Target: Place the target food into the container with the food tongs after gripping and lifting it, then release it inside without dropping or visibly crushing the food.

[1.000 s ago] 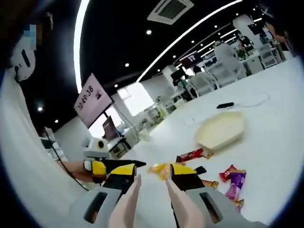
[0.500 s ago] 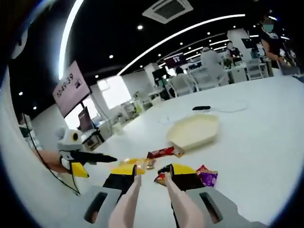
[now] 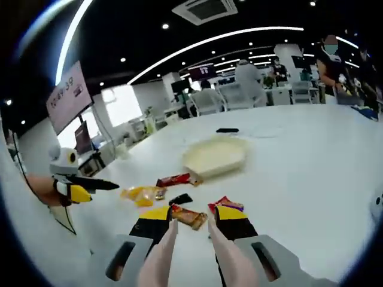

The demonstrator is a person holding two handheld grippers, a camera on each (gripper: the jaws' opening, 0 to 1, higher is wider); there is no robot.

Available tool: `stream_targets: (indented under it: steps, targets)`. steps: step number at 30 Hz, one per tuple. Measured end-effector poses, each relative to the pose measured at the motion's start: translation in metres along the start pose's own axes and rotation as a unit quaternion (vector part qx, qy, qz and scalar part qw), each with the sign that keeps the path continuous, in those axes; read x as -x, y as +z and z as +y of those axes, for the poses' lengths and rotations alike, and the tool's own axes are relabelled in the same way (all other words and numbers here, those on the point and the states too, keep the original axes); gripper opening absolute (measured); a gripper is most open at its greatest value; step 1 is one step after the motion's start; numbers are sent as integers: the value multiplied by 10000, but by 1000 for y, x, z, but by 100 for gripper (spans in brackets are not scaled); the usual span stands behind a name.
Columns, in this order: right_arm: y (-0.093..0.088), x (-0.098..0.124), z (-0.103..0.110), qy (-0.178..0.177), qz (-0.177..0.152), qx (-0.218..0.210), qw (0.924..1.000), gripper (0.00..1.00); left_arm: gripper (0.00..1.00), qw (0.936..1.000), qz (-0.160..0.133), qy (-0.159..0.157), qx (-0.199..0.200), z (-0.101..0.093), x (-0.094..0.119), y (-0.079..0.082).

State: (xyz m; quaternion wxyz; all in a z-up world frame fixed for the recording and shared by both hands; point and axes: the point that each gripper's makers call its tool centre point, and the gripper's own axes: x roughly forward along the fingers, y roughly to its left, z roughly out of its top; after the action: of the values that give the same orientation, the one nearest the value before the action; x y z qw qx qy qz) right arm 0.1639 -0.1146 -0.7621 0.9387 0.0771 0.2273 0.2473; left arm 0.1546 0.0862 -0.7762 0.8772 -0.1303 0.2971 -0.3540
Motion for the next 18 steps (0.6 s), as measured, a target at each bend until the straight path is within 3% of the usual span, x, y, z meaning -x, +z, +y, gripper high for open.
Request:
stream_targets:
  steps: [7, 11, 18]
  targets:
    - [-12, 2, -10, -262, 205, 145, 9993, 27, 98, 9999, 62, 28, 112, 2, -1, -6]
    - [-22, 8, -23, -559, 250, -149, 9980, 27, 95, 9997, 175, 22, 158, 4, -1, -12]
    - [-34, 20, -39, -821, 508, 133, 9952, 27, 95, 9995, 220, 7, 237, 6, -3, -12]
